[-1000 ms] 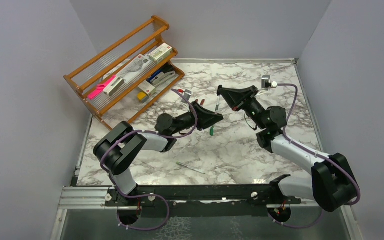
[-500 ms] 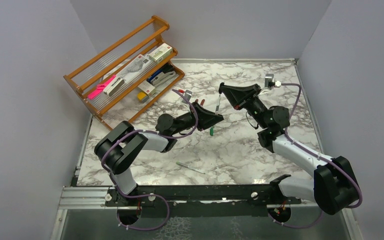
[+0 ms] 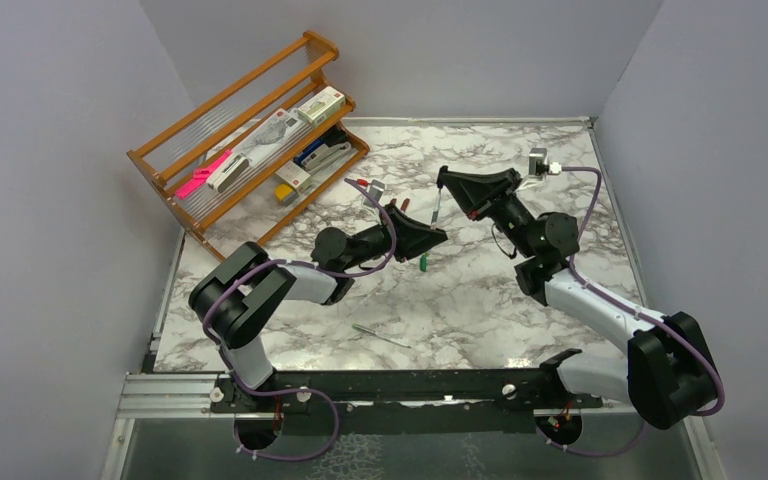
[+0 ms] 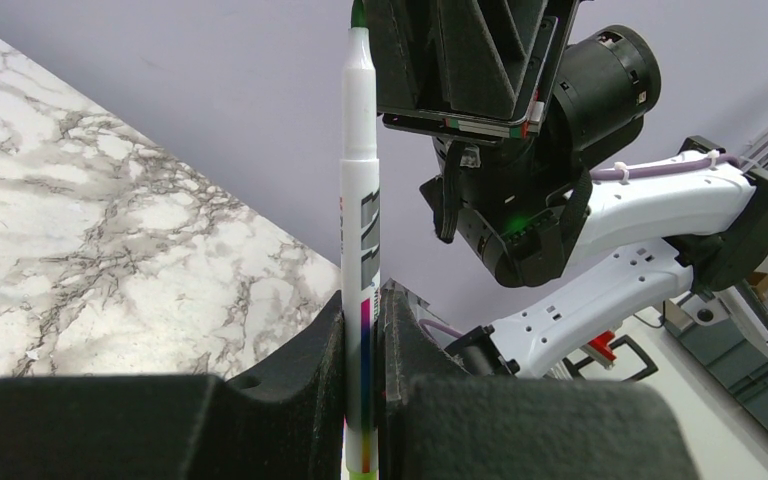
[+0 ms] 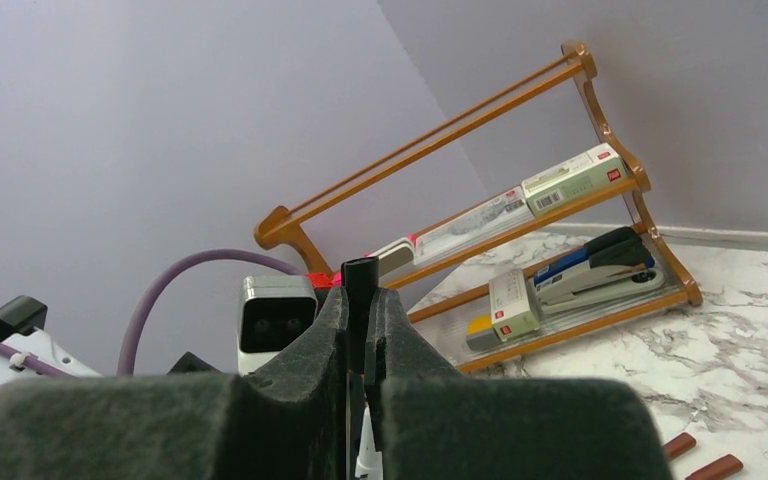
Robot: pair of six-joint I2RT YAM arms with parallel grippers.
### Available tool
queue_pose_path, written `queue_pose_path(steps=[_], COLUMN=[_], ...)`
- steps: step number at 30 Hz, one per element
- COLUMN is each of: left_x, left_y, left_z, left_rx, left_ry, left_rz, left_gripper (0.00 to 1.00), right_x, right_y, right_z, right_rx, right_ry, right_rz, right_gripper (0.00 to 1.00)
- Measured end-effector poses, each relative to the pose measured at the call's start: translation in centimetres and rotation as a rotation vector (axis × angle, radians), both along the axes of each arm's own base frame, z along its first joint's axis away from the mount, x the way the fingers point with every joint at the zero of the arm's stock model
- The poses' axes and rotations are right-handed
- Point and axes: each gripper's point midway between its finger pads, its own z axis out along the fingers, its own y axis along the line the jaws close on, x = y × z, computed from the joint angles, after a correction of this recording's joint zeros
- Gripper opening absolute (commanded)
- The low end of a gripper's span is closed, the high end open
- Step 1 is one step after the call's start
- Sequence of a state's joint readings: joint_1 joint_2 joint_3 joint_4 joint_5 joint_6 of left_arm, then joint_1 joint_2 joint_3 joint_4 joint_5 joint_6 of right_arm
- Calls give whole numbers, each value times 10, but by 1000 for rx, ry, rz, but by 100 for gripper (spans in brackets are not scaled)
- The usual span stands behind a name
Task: Insert the pens into the pen caps
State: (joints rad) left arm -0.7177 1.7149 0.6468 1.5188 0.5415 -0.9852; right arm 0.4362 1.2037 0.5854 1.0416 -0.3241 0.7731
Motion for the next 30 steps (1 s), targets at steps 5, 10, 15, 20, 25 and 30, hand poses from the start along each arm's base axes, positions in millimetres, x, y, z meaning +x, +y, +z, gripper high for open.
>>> queue_pose_path(steps=[5, 10, 15, 20, 25, 30], left_x=[0, 0, 0, 0, 0, 1], left_y=[0, 0, 0, 0, 0, 0], left_z=[0, 0, 0, 0, 0, 0], left_rx=[0, 0, -1, -1, 0, -1], left_ry=[0, 0, 0, 0, -1, -2], left_rz=[1, 1, 1, 1, 1, 1], left_gripper=[0, 0, 0, 0, 0, 0], right_x=[0, 0, 0, 0, -1, -3], right_y=[0, 0, 0, 0, 0, 2], right_z=[-3, -7, -11, -12, -12, -17], right_rx=[-3, -7, -15, -16, -11, -5], right_ry=[6, 12, 18, 19, 28, 50], right_rz=[0, -1, -4, -3, 6, 23], right_gripper=[1, 1, 1, 1, 1, 1])
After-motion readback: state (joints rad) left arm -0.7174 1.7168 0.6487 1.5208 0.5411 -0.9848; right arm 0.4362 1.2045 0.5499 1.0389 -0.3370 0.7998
